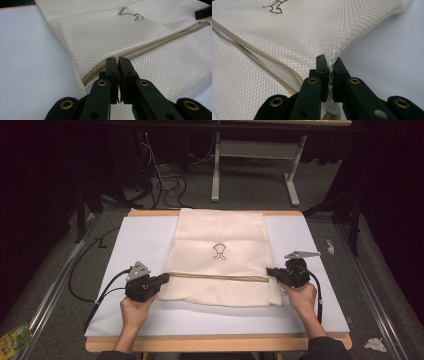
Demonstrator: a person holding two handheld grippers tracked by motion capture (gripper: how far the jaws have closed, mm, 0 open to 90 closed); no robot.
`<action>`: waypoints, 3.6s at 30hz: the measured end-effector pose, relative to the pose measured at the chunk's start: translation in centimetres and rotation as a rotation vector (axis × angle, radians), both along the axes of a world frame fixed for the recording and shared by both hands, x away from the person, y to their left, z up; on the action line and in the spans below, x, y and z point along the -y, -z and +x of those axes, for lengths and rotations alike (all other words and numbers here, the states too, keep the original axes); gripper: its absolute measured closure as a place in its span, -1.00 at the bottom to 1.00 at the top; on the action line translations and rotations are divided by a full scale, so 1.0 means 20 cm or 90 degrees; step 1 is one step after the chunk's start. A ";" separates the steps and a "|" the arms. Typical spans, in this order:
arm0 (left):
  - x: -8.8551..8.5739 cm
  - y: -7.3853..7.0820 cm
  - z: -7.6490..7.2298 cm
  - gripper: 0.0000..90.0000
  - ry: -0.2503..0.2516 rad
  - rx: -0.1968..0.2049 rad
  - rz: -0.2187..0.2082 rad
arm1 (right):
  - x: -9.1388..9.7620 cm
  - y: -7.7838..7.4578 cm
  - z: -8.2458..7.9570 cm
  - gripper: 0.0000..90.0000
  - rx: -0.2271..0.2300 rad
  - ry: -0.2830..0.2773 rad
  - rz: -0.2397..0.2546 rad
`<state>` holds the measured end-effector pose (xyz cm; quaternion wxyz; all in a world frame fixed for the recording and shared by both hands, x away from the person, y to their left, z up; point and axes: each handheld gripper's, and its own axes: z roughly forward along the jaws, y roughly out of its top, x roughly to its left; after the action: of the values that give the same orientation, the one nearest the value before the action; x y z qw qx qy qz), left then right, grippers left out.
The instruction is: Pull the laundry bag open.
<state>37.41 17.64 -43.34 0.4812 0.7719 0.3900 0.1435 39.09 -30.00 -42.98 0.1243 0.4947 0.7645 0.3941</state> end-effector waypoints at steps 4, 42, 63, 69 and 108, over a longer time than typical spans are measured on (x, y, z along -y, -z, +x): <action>-0.03 0.00 0.00 0.94 -0.011 -0.001 -0.006 | 0.00 0.00 0.01 0.95 -0.003 0.005 -0.004; -0.06 0.02 0.03 0.94 -0.042 -0.024 0.018 | 0.07 -0.01 0.07 0.96 -0.012 0.045 0.000; -0.03 0.06 0.06 0.93 -0.036 -0.040 0.052 | 0.06 0.06 0.09 0.90 -0.038 0.046 -0.008; -0.02 0.07 0.06 0.93 -0.037 -0.044 0.061 | 0.04 0.08 0.09 0.85 -0.032 0.050 -0.027; -0.04 0.03 0.03 0.52 -0.037 -0.014 0.041 | 0.06 -0.03 -0.02 0.17 0.037 0.054 -0.033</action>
<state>38.05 18.42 -43.97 0.4474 0.7768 0.4129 0.1612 38.78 -31.27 -42.40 0.1758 0.5115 0.7490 0.3827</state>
